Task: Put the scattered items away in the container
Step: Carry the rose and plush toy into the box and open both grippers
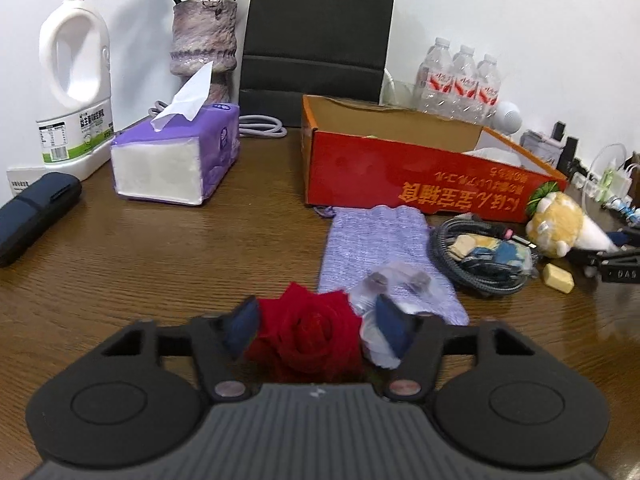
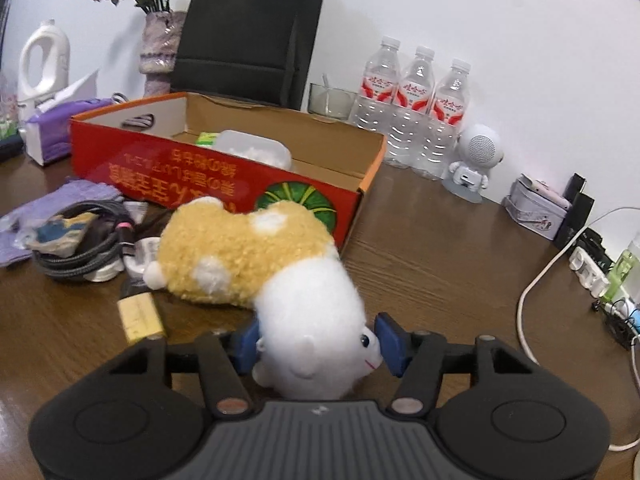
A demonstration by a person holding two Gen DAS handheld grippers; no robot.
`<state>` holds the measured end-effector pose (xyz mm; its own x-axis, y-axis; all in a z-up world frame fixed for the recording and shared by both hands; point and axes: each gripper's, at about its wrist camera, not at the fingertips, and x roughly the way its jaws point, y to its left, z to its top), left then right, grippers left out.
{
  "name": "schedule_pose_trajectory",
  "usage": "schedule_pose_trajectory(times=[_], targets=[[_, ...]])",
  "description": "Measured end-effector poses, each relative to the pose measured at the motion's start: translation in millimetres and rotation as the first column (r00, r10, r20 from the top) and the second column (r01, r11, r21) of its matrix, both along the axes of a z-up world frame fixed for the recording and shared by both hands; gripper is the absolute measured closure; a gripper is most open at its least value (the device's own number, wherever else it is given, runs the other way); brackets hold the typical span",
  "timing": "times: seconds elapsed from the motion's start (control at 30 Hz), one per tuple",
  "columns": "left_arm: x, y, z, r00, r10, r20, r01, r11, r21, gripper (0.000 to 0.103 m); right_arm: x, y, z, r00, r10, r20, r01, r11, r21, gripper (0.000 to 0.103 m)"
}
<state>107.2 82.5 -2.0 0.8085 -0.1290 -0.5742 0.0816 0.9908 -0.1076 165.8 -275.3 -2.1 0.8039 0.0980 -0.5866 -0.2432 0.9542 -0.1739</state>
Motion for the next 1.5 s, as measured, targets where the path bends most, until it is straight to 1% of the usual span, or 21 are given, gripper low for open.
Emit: schedule_pose_trajectory(times=[0.13,0.57,0.73,0.83,0.93,1.07,1.23,1.37,1.5], targets=[[-7,0,2,1.000,-0.005,0.019,0.005,1.000,-0.016,0.060,-21,0,2,0.999,-0.023,0.029,0.022,0.999,0.040,0.048],[-34,3,16,0.996,0.003,0.084,0.005,0.996,-0.089,0.060,-88,4,18,0.989,-0.068,0.128,0.042,0.980,0.194,0.048],[-36,-2,22,0.994,-0.013,0.108,0.023,0.995,-0.092,0.060,-98,14,20,0.987,-0.059,0.146,0.028,0.978,0.206,0.048],[-34,-6,25,0.993,-0.023,0.119,0.035,0.995,-0.095,0.060,-100,18,23,0.983,-0.080,0.166,0.044,0.977,0.209,0.048],[-32,-10,29,0.991,-0.035,0.132,0.048,0.994,-0.096,0.060,-99,20,27,0.981,-0.084,0.177,0.044,0.975,0.220,0.048],[-25,-16,37,0.987,-0.052,0.152,0.067,0.993,-0.093,0.060,-93,26,34,0.979,-0.070,0.192,0.028,0.977,0.211,0.048],[-6,-25,52,0.981,-0.097,0.170,0.111,0.991,-0.075,0.060,-77,29,48,0.977,-0.056,0.207,0.014,0.980,0.198,0.048],[25,-34,73,0.975,-0.123,0.186,0.133,0.990,-0.039,0.060,-47,33,71,0.972,-0.028,0.235,-0.009,0.988,0.156,0.048],[65,-48,97,0.969,-0.132,0.209,0.143,0.989,-0.034,0.060,3,41,94,0.975,-0.011,0.223,-0.009,0.996,0.092,0.048]])
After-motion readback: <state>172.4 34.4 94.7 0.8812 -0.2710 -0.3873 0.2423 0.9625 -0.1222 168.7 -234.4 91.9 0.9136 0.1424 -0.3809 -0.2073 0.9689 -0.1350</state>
